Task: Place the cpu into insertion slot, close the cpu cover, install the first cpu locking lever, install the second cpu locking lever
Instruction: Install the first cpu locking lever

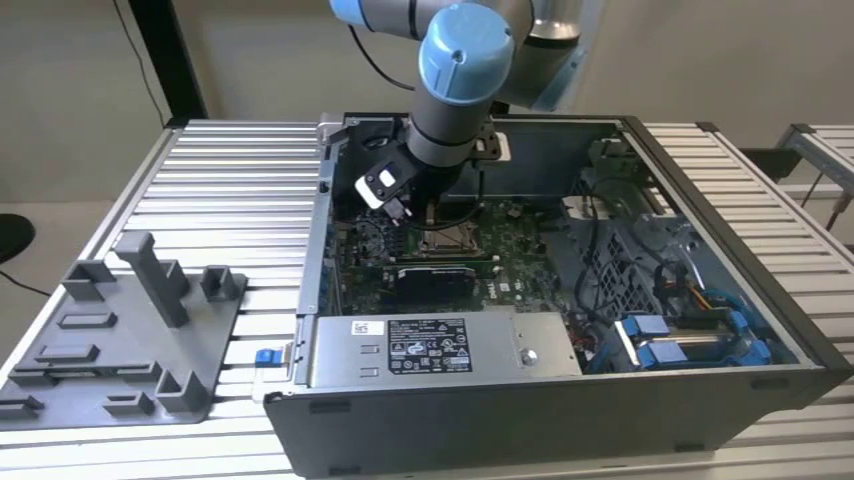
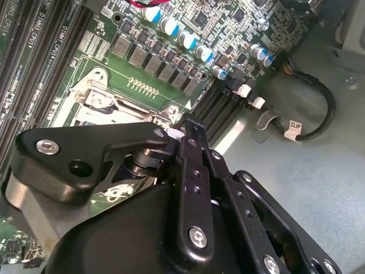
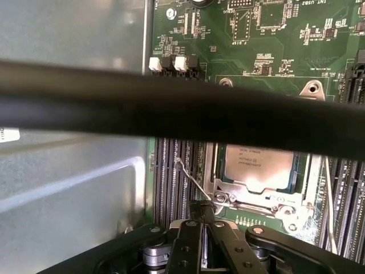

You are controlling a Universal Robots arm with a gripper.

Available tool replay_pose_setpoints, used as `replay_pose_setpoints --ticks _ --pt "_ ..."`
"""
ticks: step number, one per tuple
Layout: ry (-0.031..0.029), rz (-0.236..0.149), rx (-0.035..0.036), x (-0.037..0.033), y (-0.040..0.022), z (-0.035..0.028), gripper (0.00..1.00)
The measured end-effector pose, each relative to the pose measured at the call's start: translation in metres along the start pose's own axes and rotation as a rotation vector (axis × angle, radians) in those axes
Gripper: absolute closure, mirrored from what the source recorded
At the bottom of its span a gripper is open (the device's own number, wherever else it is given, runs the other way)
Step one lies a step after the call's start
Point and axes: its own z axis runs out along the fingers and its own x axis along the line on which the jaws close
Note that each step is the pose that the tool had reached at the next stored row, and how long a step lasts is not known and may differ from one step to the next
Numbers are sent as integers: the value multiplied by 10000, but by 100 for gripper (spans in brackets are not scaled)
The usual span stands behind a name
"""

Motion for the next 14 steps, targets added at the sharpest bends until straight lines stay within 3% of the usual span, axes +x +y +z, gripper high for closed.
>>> replay_pose_setpoints --ticks 14 --pt "-5 0 2 7 55 7 100"
